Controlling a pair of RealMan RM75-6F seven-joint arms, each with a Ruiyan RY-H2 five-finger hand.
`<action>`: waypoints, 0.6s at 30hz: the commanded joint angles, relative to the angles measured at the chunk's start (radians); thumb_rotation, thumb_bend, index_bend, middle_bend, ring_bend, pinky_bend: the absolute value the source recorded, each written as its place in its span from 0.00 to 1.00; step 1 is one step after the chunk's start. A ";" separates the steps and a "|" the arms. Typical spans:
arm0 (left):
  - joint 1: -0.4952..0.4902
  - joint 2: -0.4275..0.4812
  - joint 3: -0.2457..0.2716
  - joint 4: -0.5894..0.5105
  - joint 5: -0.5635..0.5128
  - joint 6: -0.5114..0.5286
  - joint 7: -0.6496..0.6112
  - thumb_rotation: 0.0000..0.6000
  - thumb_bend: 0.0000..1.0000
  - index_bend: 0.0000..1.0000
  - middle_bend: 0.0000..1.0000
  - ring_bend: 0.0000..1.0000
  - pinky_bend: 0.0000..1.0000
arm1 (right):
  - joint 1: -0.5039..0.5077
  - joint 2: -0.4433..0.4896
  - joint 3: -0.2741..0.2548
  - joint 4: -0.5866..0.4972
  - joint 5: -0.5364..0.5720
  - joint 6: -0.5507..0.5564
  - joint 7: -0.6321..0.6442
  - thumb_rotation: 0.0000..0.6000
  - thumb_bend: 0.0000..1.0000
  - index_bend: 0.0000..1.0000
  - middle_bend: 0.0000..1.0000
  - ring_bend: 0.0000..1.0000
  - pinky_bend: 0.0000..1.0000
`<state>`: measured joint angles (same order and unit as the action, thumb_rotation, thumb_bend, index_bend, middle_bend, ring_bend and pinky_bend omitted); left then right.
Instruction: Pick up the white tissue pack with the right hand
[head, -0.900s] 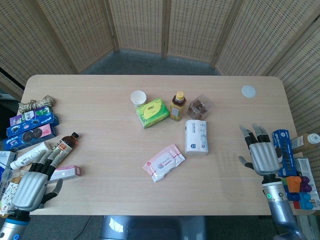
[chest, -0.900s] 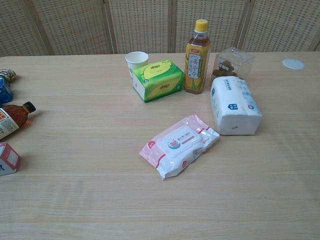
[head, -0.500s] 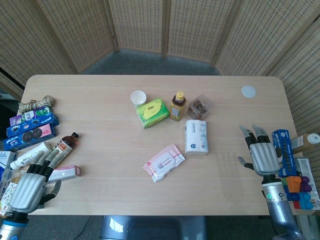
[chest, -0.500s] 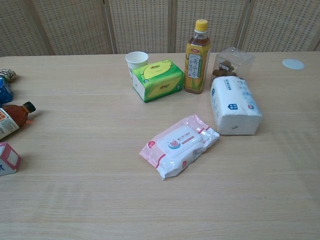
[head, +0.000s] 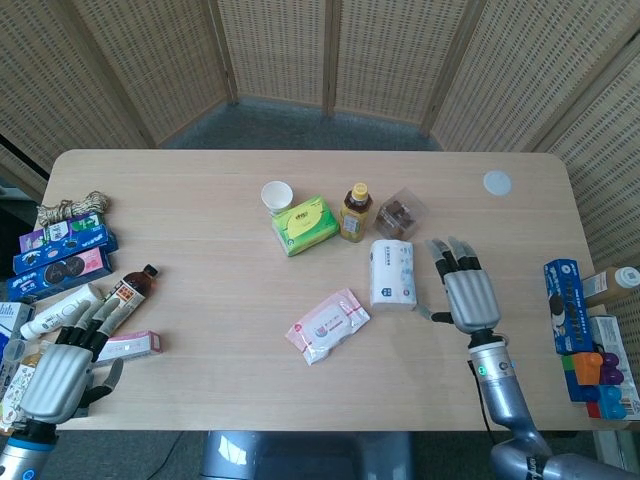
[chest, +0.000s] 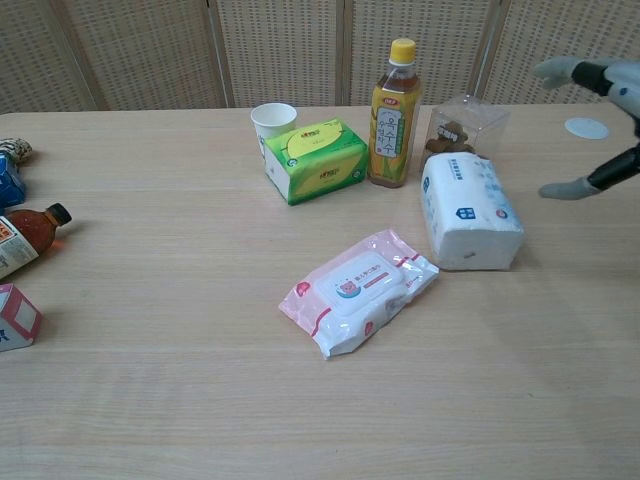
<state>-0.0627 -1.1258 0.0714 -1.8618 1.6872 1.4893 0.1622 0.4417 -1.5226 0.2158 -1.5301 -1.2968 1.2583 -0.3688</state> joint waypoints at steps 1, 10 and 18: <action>0.002 0.003 0.000 0.001 -0.003 0.003 -0.002 1.00 0.54 0.11 0.04 0.00 0.00 | 0.043 -0.081 0.028 0.067 0.036 -0.018 -0.023 0.77 0.00 0.00 0.00 0.00 0.00; 0.003 -0.001 0.000 0.009 -0.008 -0.002 -0.009 1.00 0.54 0.11 0.04 0.00 0.00 | 0.124 -0.250 0.075 0.215 0.099 -0.051 -0.041 0.68 0.00 0.00 0.00 0.00 0.00; 0.009 0.004 0.001 0.016 -0.009 0.008 -0.021 1.00 0.54 0.11 0.04 0.00 0.00 | 0.163 -0.350 0.070 0.364 0.102 -0.075 -0.001 0.68 0.00 0.00 0.00 0.00 0.00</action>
<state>-0.0533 -1.1221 0.0722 -1.8458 1.6783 1.4976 0.1415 0.5912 -1.8463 0.2888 -1.2016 -1.1952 1.1942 -0.3851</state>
